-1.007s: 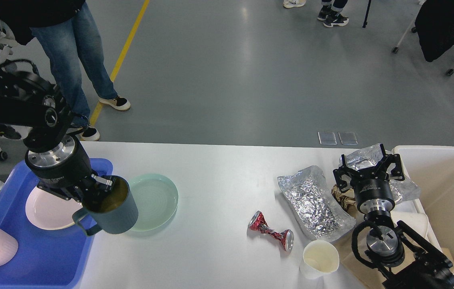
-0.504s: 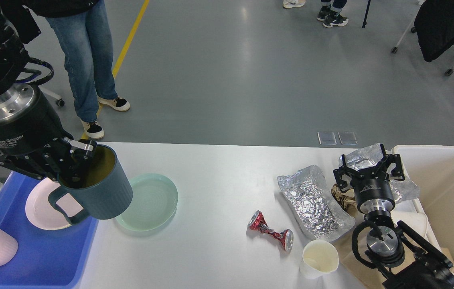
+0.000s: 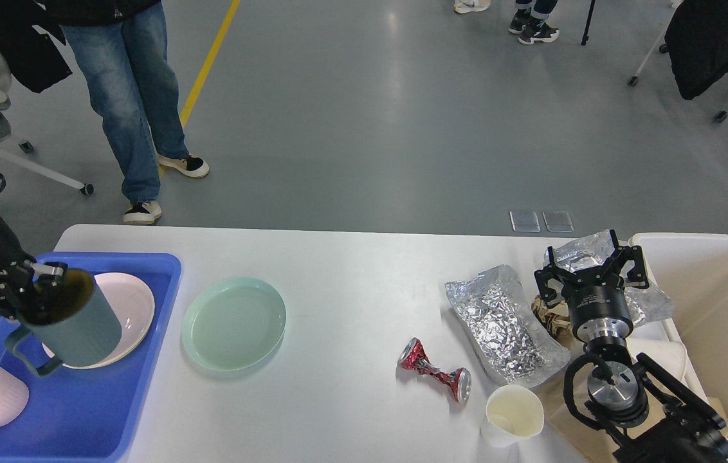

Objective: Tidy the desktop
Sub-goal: 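Lift the dark green mug and carry it over the blue tray, then lower the dark green mug into the tray near the pink mug and release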

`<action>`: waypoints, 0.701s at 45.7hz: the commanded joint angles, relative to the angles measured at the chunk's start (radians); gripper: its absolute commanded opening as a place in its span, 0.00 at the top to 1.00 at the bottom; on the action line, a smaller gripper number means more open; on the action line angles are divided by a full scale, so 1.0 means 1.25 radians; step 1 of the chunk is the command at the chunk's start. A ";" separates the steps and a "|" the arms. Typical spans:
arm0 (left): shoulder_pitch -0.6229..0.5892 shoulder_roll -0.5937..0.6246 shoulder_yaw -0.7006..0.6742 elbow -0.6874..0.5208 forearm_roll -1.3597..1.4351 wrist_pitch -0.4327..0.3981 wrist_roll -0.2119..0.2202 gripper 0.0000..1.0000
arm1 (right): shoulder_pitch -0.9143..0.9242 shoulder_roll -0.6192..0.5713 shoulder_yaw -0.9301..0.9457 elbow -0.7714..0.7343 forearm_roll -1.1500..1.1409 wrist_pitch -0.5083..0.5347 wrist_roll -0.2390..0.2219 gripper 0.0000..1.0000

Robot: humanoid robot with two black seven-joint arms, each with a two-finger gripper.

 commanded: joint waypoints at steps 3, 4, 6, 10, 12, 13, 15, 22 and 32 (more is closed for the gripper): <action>0.218 0.106 -0.167 0.132 0.089 0.049 0.010 1.00 | 0.000 0.000 0.000 0.000 0.000 0.000 0.000 0.00; 0.242 0.117 -0.194 0.143 0.107 0.055 0.011 1.00 | -0.001 0.000 0.000 0.000 0.000 0.000 0.000 0.00; 0.292 0.136 -0.249 0.156 0.153 0.068 0.011 1.00 | 0.000 0.000 0.000 0.000 0.000 0.000 0.000 0.00; 0.386 0.156 -0.345 0.172 0.244 0.094 0.010 1.00 | -0.001 0.000 0.000 0.000 0.000 0.000 0.000 0.00; 0.424 0.159 -0.380 0.176 0.274 0.104 0.006 1.00 | -0.001 0.000 0.000 0.000 0.000 0.000 0.000 0.00; 0.437 0.161 -0.389 0.177 0.288 0.108 0.004 1.00 | -0.001 0.000 0.000 0.000 0.000 0.000 0.000 0.00; 0.455 0.162 -0.398 0.177 0.303 0.115 0.001 1.00 | -0.001 0.000 0.000 0.000 0.000 0.000 0.000 0.00; 0.501 0.161 -0.395 0.178 0.310 0.181 0.001 1.00 | 0.000 0.000 0.000 0.000 0.000 0.000 0.000 0.00; 0.536 0.161 -0.397 0.183 0.310 0.257 0.001 1.00 | -0.001 0.000 0.000 0.000 0.000 0.000 0.000 0.00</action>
